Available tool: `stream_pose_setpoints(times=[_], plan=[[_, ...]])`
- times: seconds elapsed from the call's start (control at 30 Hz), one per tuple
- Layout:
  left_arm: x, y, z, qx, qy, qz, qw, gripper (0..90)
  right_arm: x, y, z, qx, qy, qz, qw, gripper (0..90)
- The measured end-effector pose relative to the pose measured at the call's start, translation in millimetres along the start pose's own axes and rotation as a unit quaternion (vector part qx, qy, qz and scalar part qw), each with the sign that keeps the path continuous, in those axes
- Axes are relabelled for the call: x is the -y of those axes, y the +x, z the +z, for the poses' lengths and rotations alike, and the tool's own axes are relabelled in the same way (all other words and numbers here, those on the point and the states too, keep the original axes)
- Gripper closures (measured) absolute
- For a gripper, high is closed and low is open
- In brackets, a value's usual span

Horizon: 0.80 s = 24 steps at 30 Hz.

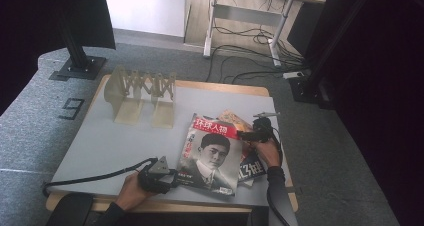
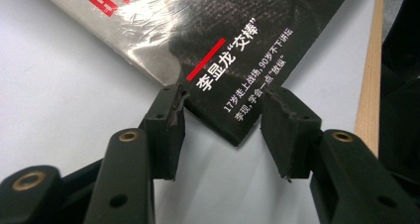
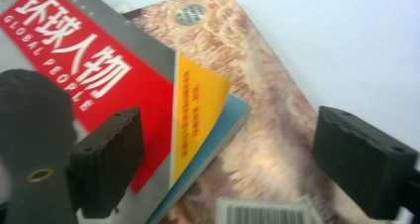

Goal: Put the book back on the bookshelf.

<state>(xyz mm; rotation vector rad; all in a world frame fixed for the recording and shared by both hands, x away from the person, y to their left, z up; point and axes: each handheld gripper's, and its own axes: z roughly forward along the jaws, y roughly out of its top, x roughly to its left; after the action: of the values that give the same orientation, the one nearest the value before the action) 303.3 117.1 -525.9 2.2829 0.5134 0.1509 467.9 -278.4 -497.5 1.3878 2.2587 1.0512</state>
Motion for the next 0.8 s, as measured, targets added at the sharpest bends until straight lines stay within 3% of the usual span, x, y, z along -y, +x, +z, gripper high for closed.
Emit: stream_pose_setpoints(times=[0.03,0.13,0.23,0.47,0.6,0.8], plan=[[0.0,0.0,0.0,0.0,0.0,0.0,1.0,50.0,-0.8,-1.2,2.6,-0.001,0.001,-0.003,1.0,1.7],[0.0,0.4,0.1,0.001,0.0,-0.002,1.0,48.6,-3.5,-3.2,9.2,-0.002,0.013,-0.021,0.9997,0.0],[-0.1,1.1,0.4,0.002,0.0,-0.004,1.0,46.8,-5.2,-8.9,14.5,-0.027,0.025,-0.014,0.9992,0.0],[0.5,0.5,-0.5,-0.004,0.005,0.001,1.0,45.2,-1.4,-8.6,12.9,-0.038,0.025,-0.016,0.9988,0.0],[2.6,-2.4,-4.1,-0.01,0.014,0.01,0.9998,44.9,3.9,-2.3,8.3,-0.038,0.023,-0.024,0.9987,0.0],[10.7,-6.5,-12.1,-0.006,0.011,-0.001,0.9999,45.1,11.9,10.7,3.6,-0.035,0.015,-0.025,0.999,0.0]])
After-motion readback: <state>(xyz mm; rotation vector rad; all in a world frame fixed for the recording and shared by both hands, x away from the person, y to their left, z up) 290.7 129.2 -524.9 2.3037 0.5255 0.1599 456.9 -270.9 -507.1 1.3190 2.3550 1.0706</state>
